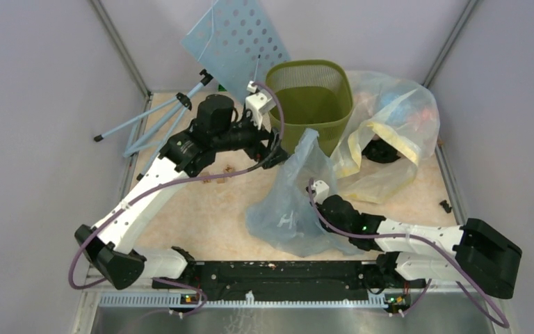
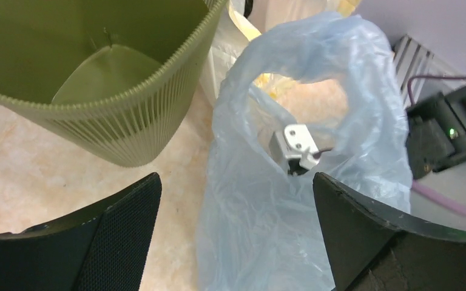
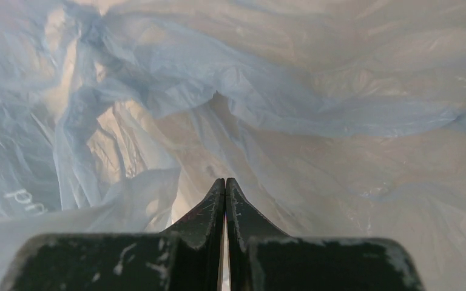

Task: Put the trash bags into the trash bin

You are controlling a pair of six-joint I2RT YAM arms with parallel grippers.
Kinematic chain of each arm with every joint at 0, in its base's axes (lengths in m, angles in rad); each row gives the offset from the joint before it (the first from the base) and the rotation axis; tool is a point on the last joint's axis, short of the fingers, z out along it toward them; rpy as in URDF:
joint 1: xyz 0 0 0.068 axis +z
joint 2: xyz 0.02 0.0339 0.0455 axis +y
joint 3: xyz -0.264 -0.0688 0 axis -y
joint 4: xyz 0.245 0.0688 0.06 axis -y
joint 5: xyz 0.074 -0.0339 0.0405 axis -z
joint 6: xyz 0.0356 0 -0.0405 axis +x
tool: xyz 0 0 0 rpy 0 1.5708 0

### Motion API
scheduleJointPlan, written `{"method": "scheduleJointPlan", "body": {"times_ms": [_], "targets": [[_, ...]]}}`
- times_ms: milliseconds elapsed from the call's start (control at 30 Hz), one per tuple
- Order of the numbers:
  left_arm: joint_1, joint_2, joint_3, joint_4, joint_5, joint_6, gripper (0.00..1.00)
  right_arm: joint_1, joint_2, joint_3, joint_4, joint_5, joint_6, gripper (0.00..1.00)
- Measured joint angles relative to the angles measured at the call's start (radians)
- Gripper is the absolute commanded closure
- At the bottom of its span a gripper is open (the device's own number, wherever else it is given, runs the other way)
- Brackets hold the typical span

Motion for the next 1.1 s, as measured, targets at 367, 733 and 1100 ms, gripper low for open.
{"method": "scheduleJointPlan", "body": {"times_ms": [367,733,1100], "targets": [[0.005,-0.111,-0.044,-0.198,-0.219,0.045,0.20,-0.011,0.005,0.035,0.012,-0.016,-0.037,1.00],[0.105,-0.488,-0.575,-0.115,-0.214,-0.392,0.63,-0.019,-0.011,0.035,0.012,-0.047,-0.060,1.00],[0.105,-0.654,-0.901,0.053,-0.186,-0.673,0.43,-0.022,-0.010,0.035,0.107,-0.195,-0.087,1.00]]}}
